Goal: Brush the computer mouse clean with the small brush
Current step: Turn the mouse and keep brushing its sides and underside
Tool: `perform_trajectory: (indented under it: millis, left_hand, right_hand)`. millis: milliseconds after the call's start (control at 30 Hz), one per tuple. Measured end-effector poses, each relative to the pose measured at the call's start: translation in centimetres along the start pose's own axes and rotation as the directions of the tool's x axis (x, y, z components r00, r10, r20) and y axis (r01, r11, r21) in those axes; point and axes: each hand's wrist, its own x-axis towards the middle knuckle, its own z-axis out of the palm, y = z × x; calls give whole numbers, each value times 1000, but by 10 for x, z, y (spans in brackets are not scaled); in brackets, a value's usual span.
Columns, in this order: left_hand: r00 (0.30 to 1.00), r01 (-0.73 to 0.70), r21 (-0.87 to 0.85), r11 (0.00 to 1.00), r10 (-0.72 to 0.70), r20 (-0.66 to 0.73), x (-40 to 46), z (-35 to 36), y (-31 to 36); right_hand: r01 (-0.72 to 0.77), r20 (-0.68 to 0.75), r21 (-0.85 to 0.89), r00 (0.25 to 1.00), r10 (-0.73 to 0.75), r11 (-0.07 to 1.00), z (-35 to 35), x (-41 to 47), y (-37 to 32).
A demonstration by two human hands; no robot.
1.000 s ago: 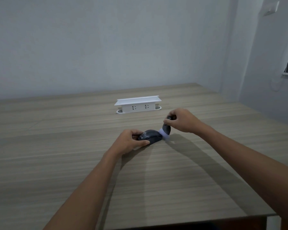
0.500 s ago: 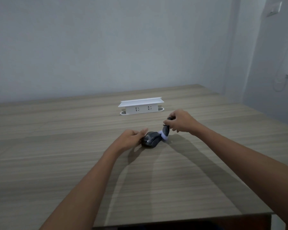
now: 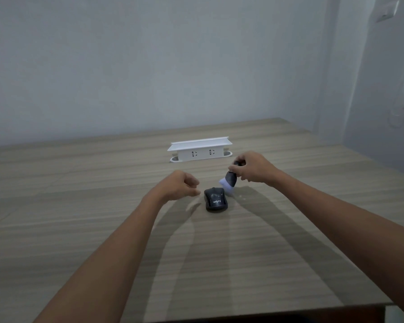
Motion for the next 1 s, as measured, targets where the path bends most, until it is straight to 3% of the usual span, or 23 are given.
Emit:
perform_trajectory:
  millis: [200, 467, 600, 1000]
  left_hand:
    - [956, -158, 197, 968, 99, 277, 27, -8, 17]
    - [851, -228, 306, 924, 36, 524, 44, -7, 36]
    - [833, -233, 343, 910, 5, 553, 48, -6, 38]
    - [895, -299, 397, 868, 111, 432, 41, 3, 32]
  right_hand:
    - [-8, -3, -13, 1000, 8, 1000, -11, -3, 10]
    - [28, 34, -39, 999, -26, 999, -16, -3, 21]
    - [38, 40, -39, 999, -36, 999, -15, 0, 22]
    - [28, 23, -42, 999, -27, 999, -19, -1, 24]
